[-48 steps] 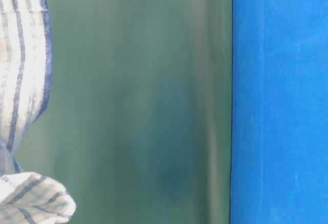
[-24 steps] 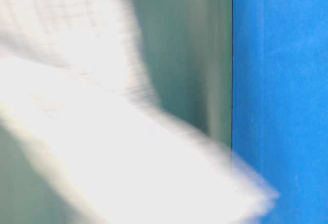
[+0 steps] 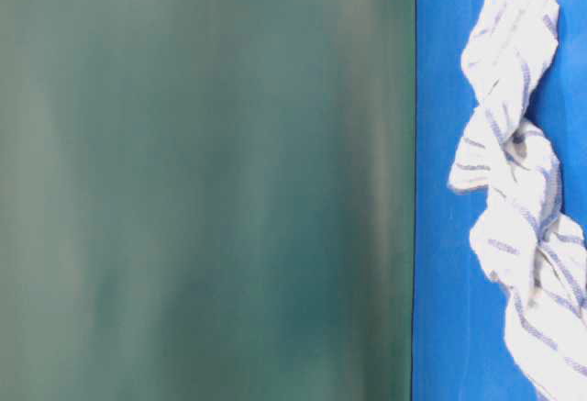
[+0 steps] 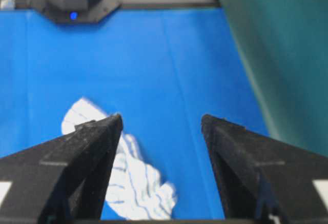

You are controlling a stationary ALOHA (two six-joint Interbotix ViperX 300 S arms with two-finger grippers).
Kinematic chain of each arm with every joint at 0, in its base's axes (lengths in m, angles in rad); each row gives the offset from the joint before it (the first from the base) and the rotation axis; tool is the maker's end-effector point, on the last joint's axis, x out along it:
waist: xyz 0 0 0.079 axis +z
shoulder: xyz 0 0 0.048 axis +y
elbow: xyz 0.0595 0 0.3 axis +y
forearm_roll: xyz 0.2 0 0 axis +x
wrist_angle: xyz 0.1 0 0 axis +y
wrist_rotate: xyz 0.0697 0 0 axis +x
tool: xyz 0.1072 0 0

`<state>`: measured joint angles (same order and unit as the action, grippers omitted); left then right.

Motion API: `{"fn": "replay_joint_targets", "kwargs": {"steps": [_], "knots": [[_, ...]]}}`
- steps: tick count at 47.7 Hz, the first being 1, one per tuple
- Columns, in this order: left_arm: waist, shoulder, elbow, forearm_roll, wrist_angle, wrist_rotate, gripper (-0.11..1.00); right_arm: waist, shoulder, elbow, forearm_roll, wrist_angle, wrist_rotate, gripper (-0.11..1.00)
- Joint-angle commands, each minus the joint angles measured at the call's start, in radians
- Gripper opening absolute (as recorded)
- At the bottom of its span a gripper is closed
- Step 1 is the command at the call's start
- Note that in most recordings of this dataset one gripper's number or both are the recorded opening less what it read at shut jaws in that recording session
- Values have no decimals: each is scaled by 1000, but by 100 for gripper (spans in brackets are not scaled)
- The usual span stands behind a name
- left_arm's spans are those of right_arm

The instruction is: Lift the towel with both arms.

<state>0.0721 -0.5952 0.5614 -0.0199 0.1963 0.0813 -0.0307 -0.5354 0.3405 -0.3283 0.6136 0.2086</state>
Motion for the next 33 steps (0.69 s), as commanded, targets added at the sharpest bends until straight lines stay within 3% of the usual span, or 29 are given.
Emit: {"fn": "replay_joint_targets", "kwargs": {"steps": [1,12,33], "knots": [[12,-2,37,-2,-64,12,93,0,-9,40,-3,-75,5,65],[17,20,170,0,-221,26,93,-14,-9,212,0,-262,28,65],[17,189,288,-2,-319,25,92,-78,57,480,5,-551,138,65]]}}
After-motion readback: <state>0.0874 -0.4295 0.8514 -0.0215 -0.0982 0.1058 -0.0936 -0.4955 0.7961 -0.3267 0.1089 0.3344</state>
